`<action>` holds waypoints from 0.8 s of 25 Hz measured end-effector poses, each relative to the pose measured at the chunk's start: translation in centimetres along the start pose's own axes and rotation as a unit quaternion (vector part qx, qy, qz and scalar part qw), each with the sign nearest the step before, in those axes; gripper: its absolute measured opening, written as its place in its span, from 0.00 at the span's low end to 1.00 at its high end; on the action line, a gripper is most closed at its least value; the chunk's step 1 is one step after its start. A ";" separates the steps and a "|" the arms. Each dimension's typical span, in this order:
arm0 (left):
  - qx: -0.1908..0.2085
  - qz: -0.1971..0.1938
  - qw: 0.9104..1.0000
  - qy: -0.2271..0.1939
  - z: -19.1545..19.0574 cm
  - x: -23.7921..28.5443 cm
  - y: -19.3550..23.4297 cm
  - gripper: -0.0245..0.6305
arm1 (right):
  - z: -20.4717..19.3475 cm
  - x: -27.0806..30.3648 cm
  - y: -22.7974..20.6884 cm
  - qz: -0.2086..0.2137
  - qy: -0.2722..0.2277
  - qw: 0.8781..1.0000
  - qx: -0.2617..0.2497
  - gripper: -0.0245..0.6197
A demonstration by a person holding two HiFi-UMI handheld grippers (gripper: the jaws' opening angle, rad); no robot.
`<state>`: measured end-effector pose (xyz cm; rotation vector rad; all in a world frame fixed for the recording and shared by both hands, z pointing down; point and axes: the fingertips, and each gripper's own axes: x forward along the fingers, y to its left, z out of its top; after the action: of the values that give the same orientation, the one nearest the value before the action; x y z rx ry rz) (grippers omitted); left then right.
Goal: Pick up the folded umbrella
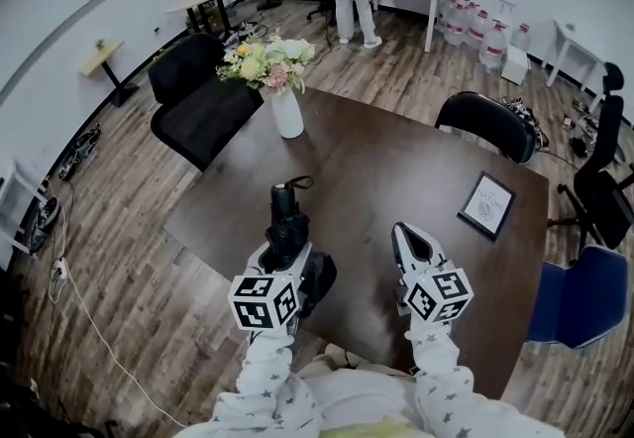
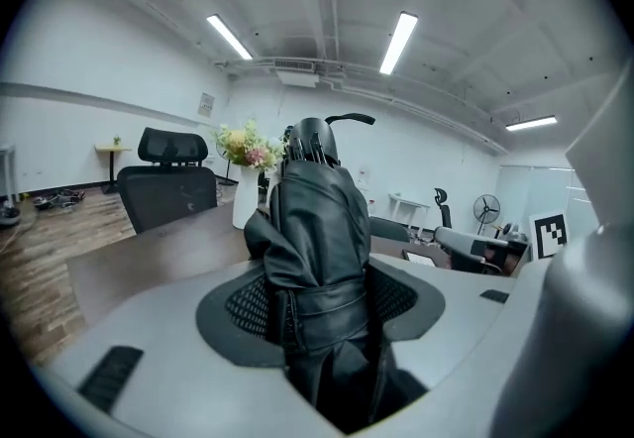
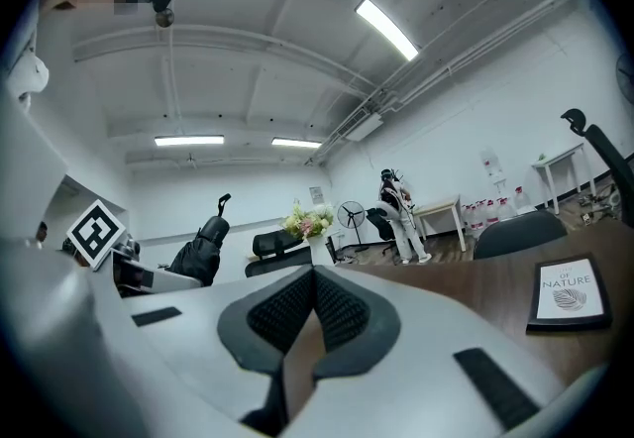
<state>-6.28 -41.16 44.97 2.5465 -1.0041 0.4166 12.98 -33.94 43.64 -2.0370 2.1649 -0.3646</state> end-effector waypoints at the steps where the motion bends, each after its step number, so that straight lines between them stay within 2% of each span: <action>1: 0.000 0.002 1.000 -0.011 0.3 -0.4 0.1 0.42 | 0.1 0.0 0.0 0.000 -0.001 1.000 -0.001 0.07; 11: 0.004 0.039 0.995 -0.093 2.8 -4.5 1.1 0.42 | 1.6 0.0 0.7 0.009 -0.018 1.000 -0.017 0.07; 20: -0.020 0.071 0.987 -0.144 4.4 -7.7 3.2 0.42 | 2.4 0.3 1.2 0.014 -0.023 0.999 -0.030 0.07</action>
<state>-13.34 -40.71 38.76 2.5552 -1.2873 0.0615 12.41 -34.40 41.06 -2.0232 2.1996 -0.2493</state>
